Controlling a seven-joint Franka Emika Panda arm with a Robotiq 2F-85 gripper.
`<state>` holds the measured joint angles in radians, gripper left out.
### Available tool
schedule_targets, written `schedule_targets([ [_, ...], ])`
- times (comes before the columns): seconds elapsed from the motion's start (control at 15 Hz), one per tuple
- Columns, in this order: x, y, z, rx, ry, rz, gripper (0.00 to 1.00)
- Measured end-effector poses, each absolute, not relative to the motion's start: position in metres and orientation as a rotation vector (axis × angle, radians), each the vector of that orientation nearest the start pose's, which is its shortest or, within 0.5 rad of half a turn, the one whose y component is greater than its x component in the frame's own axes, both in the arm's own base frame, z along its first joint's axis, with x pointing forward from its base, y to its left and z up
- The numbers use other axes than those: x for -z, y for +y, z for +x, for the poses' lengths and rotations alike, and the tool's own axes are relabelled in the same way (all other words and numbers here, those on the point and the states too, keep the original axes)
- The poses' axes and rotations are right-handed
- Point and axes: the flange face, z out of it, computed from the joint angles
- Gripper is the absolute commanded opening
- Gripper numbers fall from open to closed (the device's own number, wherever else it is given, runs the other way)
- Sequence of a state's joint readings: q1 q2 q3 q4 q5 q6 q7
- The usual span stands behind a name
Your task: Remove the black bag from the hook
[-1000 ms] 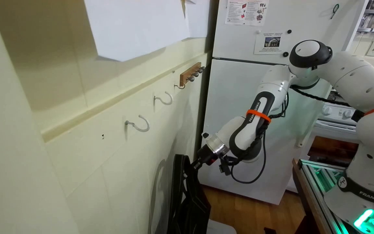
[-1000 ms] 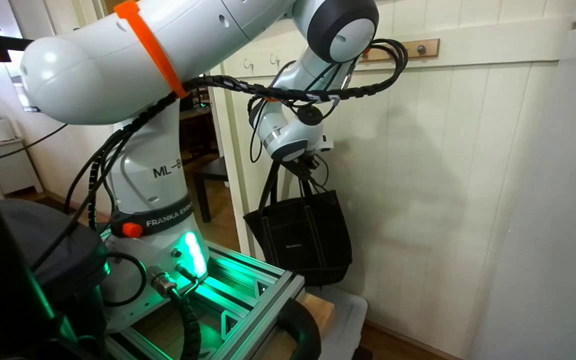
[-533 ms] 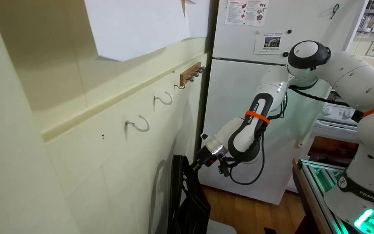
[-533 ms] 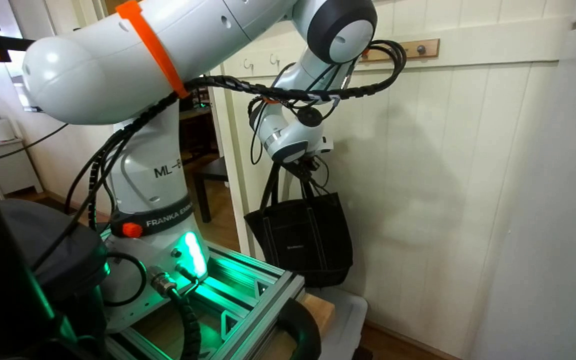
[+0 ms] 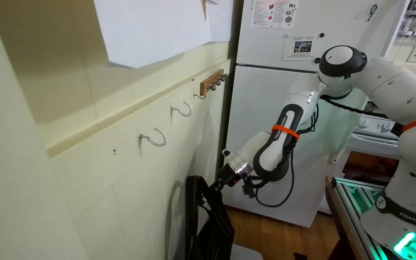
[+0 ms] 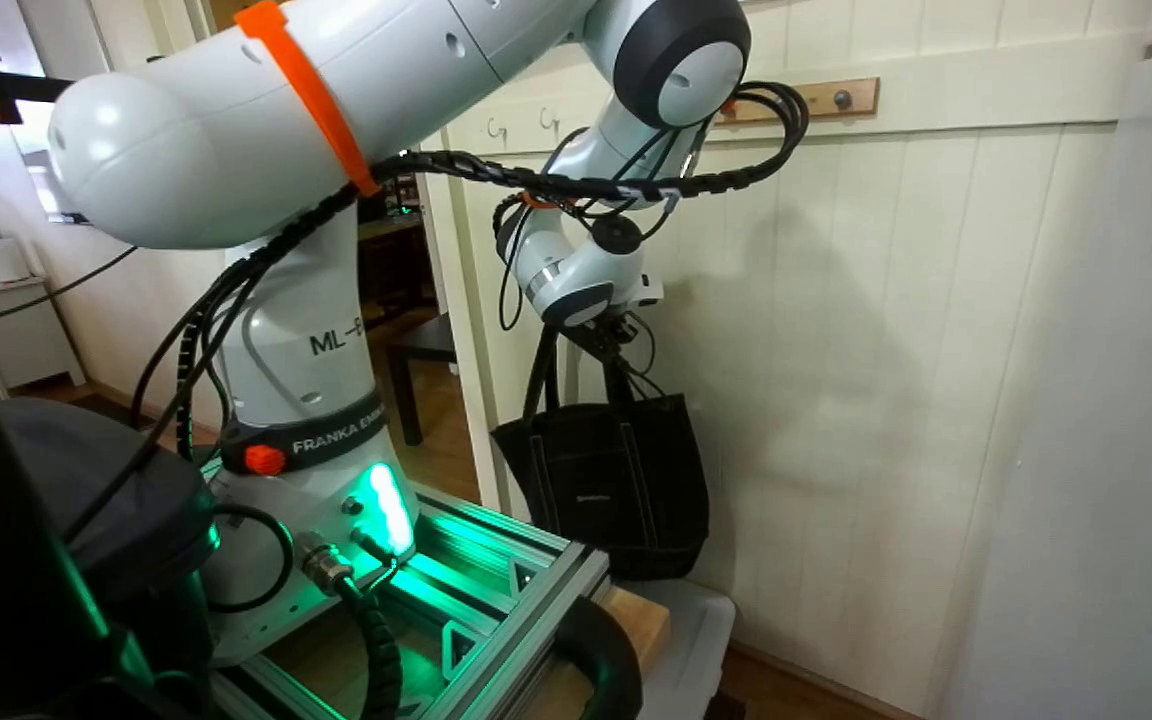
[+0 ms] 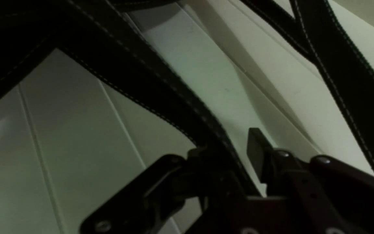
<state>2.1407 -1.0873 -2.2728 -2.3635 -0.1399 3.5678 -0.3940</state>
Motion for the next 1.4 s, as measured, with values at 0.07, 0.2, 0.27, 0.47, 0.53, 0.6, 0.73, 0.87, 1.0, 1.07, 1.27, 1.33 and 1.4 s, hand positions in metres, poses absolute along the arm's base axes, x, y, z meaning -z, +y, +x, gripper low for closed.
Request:
schedule_targets([
  [0.07,-0.102,-0.008,0.511,0.854,0.110,-2.460,0.70],
  [0.2,-0.102,-0.007,0.512,0.856,0.105,-2.460,0.85],
  [0.27,-0.103,-0.006,0.513,0.858,0.103,-2.460,0.92],
  [0.47,-0.104,-0.006,0.515,0.863,0.100,-2.461,1.00],
  [0.53,-0.104,-0.006,0.516,0.864,0.100,-2.461,1.00],
  [0.6,-0.104,-0.007,0.516,0.865,0.100,-2.461,1.00],
  [0.73,-0.104,-0.008,0.516,0.867,0.102,-2.462,1.00],
  [0.87,-0.103,-0.009,0.517,0.868,0.104,-2.464,1.00],
  [1.0,-0.103,-0.010,0.517,0.870,0.103,-2.468,1.00],
  [1.07,-0.104,-0.010,0.517,0.872,0.099,-2.472,1.00],
  [1.27,-0.111,-0.011,0.520,0.885,0.087,-2.488,1.00],
  [1.33,-0.113,-0.010,0.522,0.889,0.083,-2.494,1.00],
  [1.4,-0.116,-0.009,0.523,0.891,0.080,-2.501,1.00],
])
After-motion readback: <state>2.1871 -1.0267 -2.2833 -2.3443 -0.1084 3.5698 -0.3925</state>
